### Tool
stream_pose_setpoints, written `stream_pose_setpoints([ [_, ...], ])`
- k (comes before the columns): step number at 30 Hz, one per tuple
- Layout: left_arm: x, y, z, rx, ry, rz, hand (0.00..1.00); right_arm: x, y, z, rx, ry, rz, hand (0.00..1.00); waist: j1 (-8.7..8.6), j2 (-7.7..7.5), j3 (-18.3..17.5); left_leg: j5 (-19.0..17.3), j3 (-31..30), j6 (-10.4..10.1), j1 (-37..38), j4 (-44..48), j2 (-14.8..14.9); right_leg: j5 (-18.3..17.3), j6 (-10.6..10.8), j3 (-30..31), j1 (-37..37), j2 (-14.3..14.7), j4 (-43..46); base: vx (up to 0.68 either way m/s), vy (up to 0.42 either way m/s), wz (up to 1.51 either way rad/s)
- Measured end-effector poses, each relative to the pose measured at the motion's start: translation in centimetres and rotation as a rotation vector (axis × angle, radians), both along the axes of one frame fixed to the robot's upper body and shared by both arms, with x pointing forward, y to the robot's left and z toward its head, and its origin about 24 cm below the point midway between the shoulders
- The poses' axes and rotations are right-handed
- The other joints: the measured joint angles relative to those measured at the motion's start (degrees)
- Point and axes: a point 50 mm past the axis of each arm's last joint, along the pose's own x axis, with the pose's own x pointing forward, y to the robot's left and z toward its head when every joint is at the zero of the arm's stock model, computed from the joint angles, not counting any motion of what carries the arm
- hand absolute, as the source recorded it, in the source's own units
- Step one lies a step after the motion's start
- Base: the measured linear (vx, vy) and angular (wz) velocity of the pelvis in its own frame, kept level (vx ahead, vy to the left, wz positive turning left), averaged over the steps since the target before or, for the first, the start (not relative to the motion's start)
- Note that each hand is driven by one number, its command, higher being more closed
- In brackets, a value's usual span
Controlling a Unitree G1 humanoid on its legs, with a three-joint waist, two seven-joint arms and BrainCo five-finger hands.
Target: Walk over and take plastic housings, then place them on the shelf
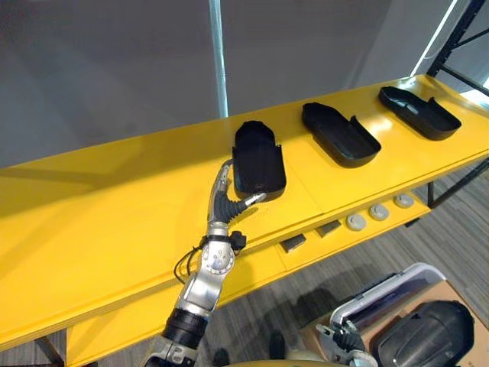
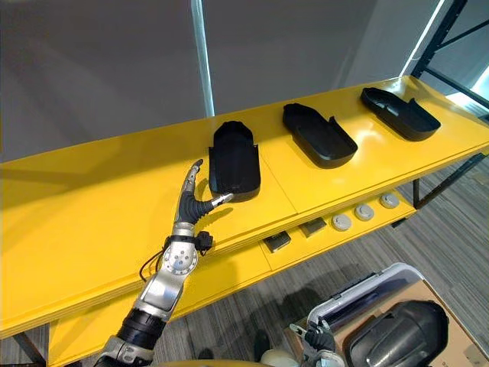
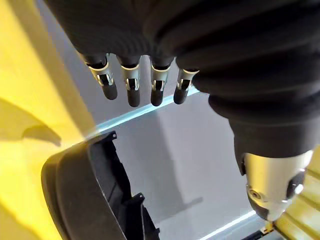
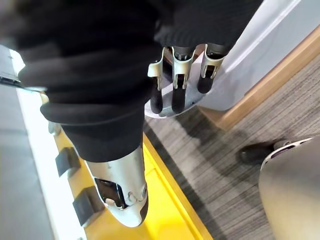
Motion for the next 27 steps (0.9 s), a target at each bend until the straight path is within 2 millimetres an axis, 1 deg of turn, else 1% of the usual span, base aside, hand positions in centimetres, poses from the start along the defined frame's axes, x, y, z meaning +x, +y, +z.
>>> stream_pose_setpoints([
  [2,-0.7,-0.3,-0.1,0.041,-0.017,-0.022,0.00,0.0,0.0,0.0,0.000,0.000,0.001,0.00,0.77,0.00,0.0,0.0,0.0,0.0,0.0,0.0,0.0,0.0,0.0,0.0,0.0,0.0,0.0,0.00,0.000,0.00],
  [4,-1.7,-1.2,-0.1,0.053,-0.026,-0.072,0.00,-0.1,0.0,-0.1,0.000,0.004,0.001,0.00,1.23,-0.01,0.0,0.0,-0.2,0.0,0.0,0.0,-0.1,0.0,0.0,-0.1,0.0,0.0,0.0,0.00,0.000,0.03],
  [5,-2.4,-1.7,-0.3,0.057,-0.032,-0.107,1.00,0.0,0.2,-0.1,0.001,0.003,0.008,0.00,1.27,-0.03,0.0,0.0,-0.4,0.0,-0.1,0.0,-0.1,0.0,0.0,-0.2,0.0,-0.1,0.0,-0.02,0.004,0.07],
  [6,-2.9,-2.3,-0.6,0.068,-0.024,-0.164,1.00,0.0,0.3,0.0,0.003,0.000,0.015,0.00,1.29,-0.03,0.0,0.0,-0.5,0.0,-0.1,0.0,-0.1,0.0,0.0,-0.4,0.0,-0.1,0.0,-0.03,0.005,0.06],
  [7,-3.1,-2.5,-0.8,0.075,-0.017,-0.183,1.00,0.1,0.3,0.0,0.003,-0.001,0.019,0.00,1.28,-0.03,0.0,0.0,-0.5,0.0,-0.2,0.0,-0.1,0.0,0.0,-0.4,0.0,-0.1,0.0,-0.06,0.009,0.02],
  [8,-3.7,-3.2,-1.3,0.083,0.018,-0.265,1.00,0.2,0.5,0.0,0.004,-0.004,0.027,0.00,1.23,-0.03,0.0,0.0,-0.4,0.0,-0.2,0.0,0.0,-0.1,0.2,-0.4,-0.1,-0.1,0.0,-0.05,0.005,0.00],
  [12,-4.3,-4.5,-1.8,0.073,0.068,-0.393,1.00,0.4,0.7,0.0,0.009,-0.007,0.044,0.00,1.21,0.01,-0.1,0.0,-0.4,0.0,-0.6,0.0,0.0,-0.3,0.4,-0.4,-0.5,-0.1,0.0,-0.05,0.005,-0.01],
  [14,-4.4,-4.8,-2.2,0.071,0.091,-0.425,1.00,0.4,0.8,0.0,0.011,-0.006,0.046,0.00,1.17,0.11,-0.4,0.0,-0.3,0.0,-1.0,0.0,0.0,-0.2,0.3,-0.3,-0.9,-0.1,0.0,-0.01,0.001,-0.02],
  [18,-4.6,-5.3,-4.0,0.100,0.166,-0.449,1.00,0.3,0.8,-0.1,0.012,0.000,0.046,0.00,1.08,0.49,-1.1,0.0,-0.2,0.0,-0.9,0.0,0.0,-0.2,0.3,0.0,-1.0,0.0,0.0,0.00,0.000,-0.01],
  [21,-4.0,-5.5,-4.7,0.132,0.191,-0.454,1.00,0.2,0.8,-0.1,0.012,0.002,0.047,0.00,1.10,0.43,-1.1,0.0,0.0,0.0,-1.0,0.0,0.0,-0.1,0.2,0.1,-1.0,0.0,0.0,0.00,0.000,0.00],
  [27,-1.7,-5.7,-4.0,0.183,0.161,-0.434,1.00,0.3,0.7,-0.1,0.011,0.001,0.045,0.00,0.79,0.29,-1.1,0.0,0.9,0.0,-0.8,0.0,0.0,-0.1,0.2,0.6,-1.1,0.0,-0.1,0.00,0.003,-0.05],
])
